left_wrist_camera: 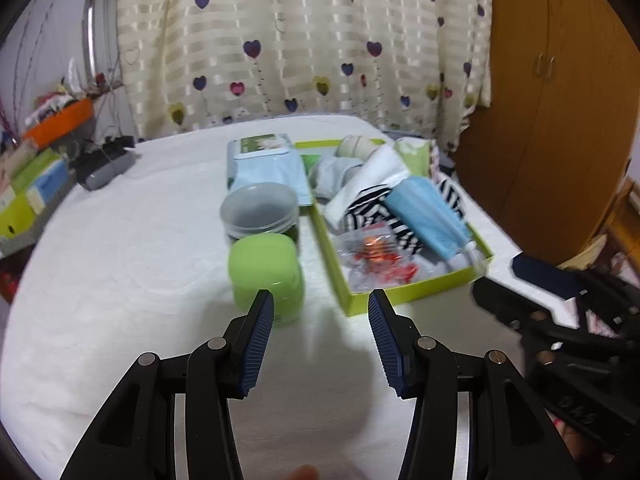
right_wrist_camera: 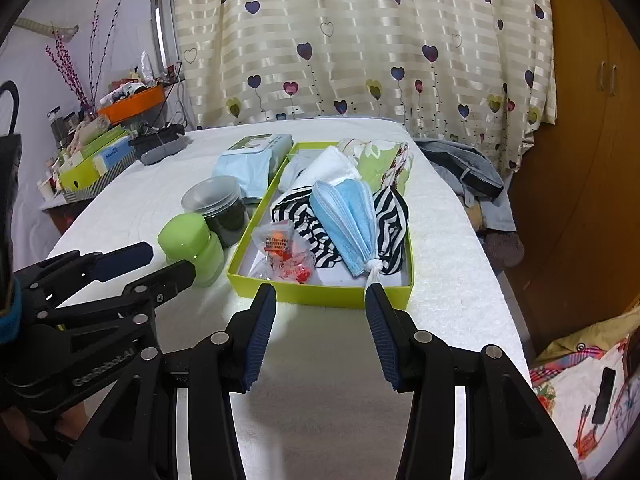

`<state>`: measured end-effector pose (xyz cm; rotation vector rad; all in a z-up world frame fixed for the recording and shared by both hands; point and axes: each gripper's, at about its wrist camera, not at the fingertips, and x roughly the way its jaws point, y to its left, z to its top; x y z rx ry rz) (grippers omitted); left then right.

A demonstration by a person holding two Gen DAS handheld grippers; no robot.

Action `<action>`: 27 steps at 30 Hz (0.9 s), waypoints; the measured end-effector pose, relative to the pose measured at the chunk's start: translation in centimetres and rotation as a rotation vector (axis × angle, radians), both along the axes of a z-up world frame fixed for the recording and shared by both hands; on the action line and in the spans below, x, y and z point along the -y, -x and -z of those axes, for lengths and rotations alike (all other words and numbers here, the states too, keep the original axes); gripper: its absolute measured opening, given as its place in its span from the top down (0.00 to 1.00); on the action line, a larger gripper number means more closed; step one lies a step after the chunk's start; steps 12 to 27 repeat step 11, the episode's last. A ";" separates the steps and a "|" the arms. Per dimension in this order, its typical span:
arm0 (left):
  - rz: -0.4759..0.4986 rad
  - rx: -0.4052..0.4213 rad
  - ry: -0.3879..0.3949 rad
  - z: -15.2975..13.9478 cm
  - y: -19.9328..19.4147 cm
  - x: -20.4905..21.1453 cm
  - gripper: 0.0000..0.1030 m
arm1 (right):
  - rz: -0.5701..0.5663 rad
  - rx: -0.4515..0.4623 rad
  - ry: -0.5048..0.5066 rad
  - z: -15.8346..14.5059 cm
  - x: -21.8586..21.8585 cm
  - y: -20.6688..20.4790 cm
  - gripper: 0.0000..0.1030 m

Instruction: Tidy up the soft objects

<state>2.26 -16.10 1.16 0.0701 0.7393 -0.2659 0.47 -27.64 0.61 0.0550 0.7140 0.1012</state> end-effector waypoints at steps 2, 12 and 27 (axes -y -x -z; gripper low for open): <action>-0.005 0.007 -0.008 -0.1 0.0 0.1 0.53 | -0.004 -0.003 0.000 0.1 0.0 0.0 0.54; -0.017 0.009 0.016 -0.1 0.0 -0.2 0.53 | -0.012 -0.003 -0.002 0.3 -0.2 0.0 0.54; -0.017 0.009 0.016 -0.1 0.0 -0.2 0.53 | -0.012 -0.003 -0.002 0.3 -0.2 0.0 0.54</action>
